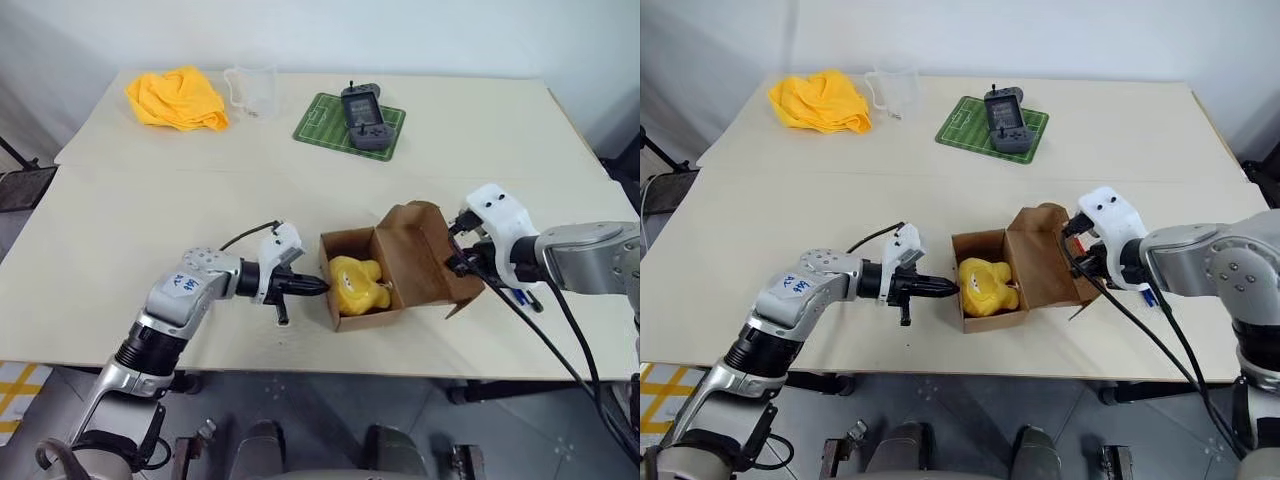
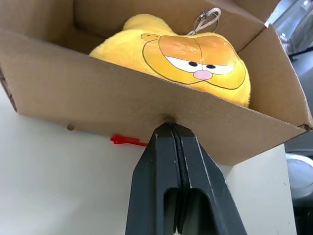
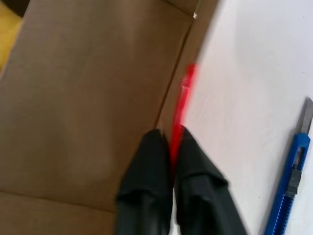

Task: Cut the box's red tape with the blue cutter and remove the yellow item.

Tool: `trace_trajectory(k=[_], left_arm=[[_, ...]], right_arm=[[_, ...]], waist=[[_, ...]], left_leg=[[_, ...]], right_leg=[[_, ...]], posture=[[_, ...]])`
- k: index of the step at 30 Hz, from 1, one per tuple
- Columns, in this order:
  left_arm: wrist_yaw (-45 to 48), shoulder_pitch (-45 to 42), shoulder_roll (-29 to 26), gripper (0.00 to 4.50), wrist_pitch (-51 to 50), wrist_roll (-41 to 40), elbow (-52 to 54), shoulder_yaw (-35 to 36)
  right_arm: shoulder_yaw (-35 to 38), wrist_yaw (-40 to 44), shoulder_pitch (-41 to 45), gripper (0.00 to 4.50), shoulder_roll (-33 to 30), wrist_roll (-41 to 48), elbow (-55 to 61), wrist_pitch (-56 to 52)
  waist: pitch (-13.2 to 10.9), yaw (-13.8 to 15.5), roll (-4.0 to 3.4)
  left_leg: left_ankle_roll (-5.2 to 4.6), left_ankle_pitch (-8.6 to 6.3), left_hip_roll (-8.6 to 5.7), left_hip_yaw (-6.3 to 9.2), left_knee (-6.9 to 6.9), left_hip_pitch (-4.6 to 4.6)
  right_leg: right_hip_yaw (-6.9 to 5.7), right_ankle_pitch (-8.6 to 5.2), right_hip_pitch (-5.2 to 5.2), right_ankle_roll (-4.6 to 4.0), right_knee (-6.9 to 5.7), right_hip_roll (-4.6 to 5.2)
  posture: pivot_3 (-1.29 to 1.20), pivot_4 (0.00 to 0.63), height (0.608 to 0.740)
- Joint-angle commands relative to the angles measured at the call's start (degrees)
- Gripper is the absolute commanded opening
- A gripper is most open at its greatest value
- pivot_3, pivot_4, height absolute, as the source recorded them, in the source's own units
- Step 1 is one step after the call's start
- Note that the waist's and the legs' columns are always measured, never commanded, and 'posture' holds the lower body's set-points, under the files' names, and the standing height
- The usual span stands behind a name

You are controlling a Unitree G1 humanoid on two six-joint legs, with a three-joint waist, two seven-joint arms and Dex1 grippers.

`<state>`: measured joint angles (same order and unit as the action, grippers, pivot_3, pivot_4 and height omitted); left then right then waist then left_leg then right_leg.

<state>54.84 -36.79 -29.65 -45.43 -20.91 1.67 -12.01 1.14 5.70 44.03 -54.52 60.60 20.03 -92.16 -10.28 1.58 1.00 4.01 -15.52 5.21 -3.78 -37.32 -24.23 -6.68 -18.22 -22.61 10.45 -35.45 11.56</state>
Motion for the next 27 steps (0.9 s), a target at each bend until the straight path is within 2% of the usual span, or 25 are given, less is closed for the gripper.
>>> trace_trajectory(k=[1,5,9,10,11,13,16,18,23,27], left_arm=[[1.67,-0.11,-1.2,0.83,0.61,-2.3,2.33,2.67],[3.53,1.38,-5.4,2.04,1.93,-2.2,2.93,4.39],[6.95,5.54,-10.67,3.2,4.07,-4.82,3.64,10.16],[7.97,6.94,-11.59,3.54,5.13,-5.52,3.68,11.59],[8.89,9.93,-13.38,3.75,6.45,-5.97,3.14,14.27],[9.25,15.01,-15.66,4.45,8.23,-6.61,1.89,19.21],[9.32,21.39,-17.52,4.49,10.71,-7.46,0.05,25.49],[9.77,29.53,-18.87,4.49,13.9,-7.13,-0.84,32.2],[9.89,40.78,-19.62,4.49,15.21,-9.1,4.39,39.98],[8.29,38.41,-19.49,4.49,13.41,-11.87,11.31,38.72]], right_arm=[[6.51,6.37,-1.61,1.69,-2.85,-0.91,2.99,4.83],[14.13,13.25,-7.77,3.02,-6.44,-4.11,3.82,13.55],[27.88,28.78,-19.4,4.34,-4.89,-6.1,4.68,29.6],[30.09,31.61,-22.18,4.5,-4.48,-6.87,4.87,32.63],[32.87,35.24,-25.3,4.5,-3.3,-7.81,4.6,36.81],[35.25,42.23,-30.33,4.5,-1.82,-11.01,3.98,45.62],[35.53,53.58,-36.03,4.5,-0.81,-14.36,4.05,56.79],[34.86,60.52,-39.85,4.5,0.91,-16.55,4.89,64.74],[34.02,62.58,-41.68,4.5,4.05,-18.64,3.92,72.63],[33.06,61.31,-41.23,4.5,4.49,-17.8,3.84,72.99]], waist=[[0.0,0.04,0.0],[0.0,0.03,0.0],[0.0,0.04,0.01],[0.0,-0.02,0.01],[0.0,-0.05,0.01],[0.0,-0.23,0.01],[-0.01,-0.18,0.0],[0.01,-0.3,0.03],[-0.01,0.02,0.06],[0.01,1.5,0.08]], left_leg=[[0.0,0.0,0.0,0.0,0.01,0.0],[0.0,0.0,0.0,0.0,0.06,0.01],[0.0,0.0,0.0,-0.02,0.09,0.04],[0.0,0.0,0.0,-0.02,0.14,0.05],[0.0,0.0,0.0,-0.03,0.14,0.08],[0.0,0.0,0.0,-0.06,0.15,0.14],[0.0,0.0,0.0,-0.08,0.13,0.18],[0.01,0.0,0.0,-0.08,0.12,0.19],[0.01,0.0,0.01,-0.11,0.11,0.34],[0.01,0.01,0.01,-0.09,-0.01,0.43]], right_leg=[[0.0,0.0,0.0,0.0,0.0,0.0],[0.0,0.0,0.0,0.0,0.02,0.0],[0.0,0.0,0.0,0.0,0.03,0.0],[0.0,0.0,0.0,0.0,0.04,-0.01],[0.0,0.0,0.0,0.0,0.03,0.0],[0.01,0.0,0.01,0.0,0.0,0.0],[0.02,0.0,0.02,0.0,-0.02,0.0],[0.04,0.0,0.04,0.0,-0.02,0.01],[0.08,0.0,0.12,0.0,-0.07,0.01],[0.07,0.02,0.3,-0.04,-0.08,0.02]], posture=[[0.0,0.15,0.74],[0.0,0.15,0.74],[0.0,0.15,0.74],[0.0,0.15,0.74],[0.0,0.15,0.74],[0.0,0.15,0.74],[0.0,0.15,0.74],[0.0,0.15,0.74],[0.0,0.15,0.74],[0.0,0.15,0.74]])
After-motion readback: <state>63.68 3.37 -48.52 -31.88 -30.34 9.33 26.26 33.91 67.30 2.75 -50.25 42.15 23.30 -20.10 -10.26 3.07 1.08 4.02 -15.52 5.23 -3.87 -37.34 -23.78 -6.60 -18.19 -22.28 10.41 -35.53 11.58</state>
